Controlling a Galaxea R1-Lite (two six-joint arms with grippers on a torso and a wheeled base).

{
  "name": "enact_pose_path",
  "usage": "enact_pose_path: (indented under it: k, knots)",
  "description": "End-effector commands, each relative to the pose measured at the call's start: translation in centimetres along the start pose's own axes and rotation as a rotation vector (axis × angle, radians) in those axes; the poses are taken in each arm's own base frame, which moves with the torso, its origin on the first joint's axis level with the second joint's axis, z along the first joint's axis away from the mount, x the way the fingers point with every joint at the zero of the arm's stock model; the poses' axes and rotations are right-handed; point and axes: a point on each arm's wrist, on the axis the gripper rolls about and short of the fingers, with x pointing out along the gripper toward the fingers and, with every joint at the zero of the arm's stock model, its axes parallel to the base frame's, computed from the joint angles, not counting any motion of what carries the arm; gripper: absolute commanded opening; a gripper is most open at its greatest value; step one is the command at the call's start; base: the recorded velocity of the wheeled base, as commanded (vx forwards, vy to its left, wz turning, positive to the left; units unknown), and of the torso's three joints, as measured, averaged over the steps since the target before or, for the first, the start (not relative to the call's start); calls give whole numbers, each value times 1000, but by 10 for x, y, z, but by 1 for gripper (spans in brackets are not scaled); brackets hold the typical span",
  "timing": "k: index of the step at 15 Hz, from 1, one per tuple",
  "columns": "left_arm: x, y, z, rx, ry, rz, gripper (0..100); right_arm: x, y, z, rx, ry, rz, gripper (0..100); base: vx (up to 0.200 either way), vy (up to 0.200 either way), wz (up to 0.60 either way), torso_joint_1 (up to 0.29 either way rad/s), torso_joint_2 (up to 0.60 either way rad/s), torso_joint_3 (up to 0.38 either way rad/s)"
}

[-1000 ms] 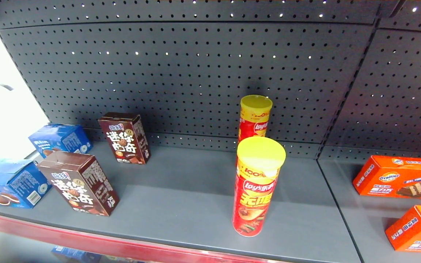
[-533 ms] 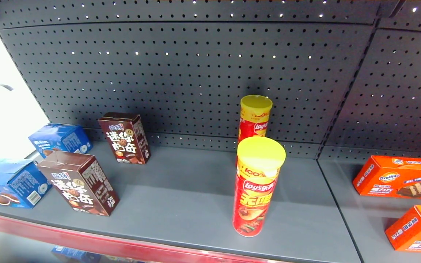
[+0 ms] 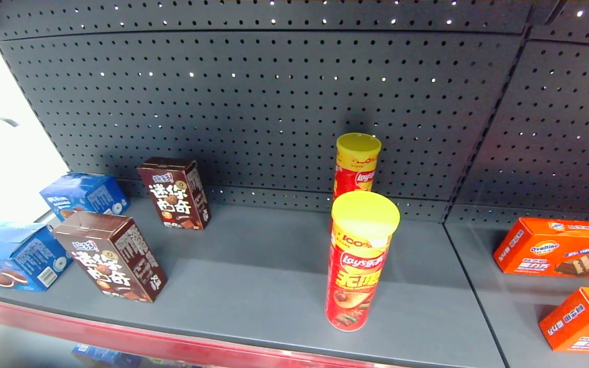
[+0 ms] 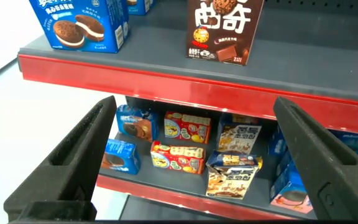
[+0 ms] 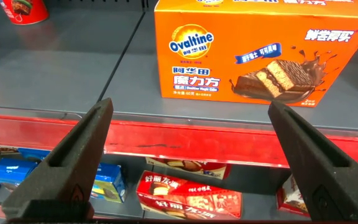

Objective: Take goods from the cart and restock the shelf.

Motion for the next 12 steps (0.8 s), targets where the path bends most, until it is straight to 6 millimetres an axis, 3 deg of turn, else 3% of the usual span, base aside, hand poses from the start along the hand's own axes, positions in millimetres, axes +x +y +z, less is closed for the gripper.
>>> enact_pose_path:
  k: [1, 3, 5, 12]
  knots:
    - [0, 0, 0, 10, 6, -12, 100, 0, 0, 0, 0, 1, 0, 100, 0, 0, 0, 0, 0, 0]
    - [0, 0, 0, 11, 7, -17, 100, 0, 0, 0, 0, 1, 0, 100, 0, 0, 0, 0, 0, 0]
    - [0, -1, 0, 19, 8, -43, 100, 0, 0, 0, -1, 1, 2, 100, 0, 200, 0, 5, -2, 5]
    - [0, -2, -1, 47, 11, -83, 100, 0, 0, 0, -1, 1, 2, 100, 0, 29, 0, 2, 0, 0]
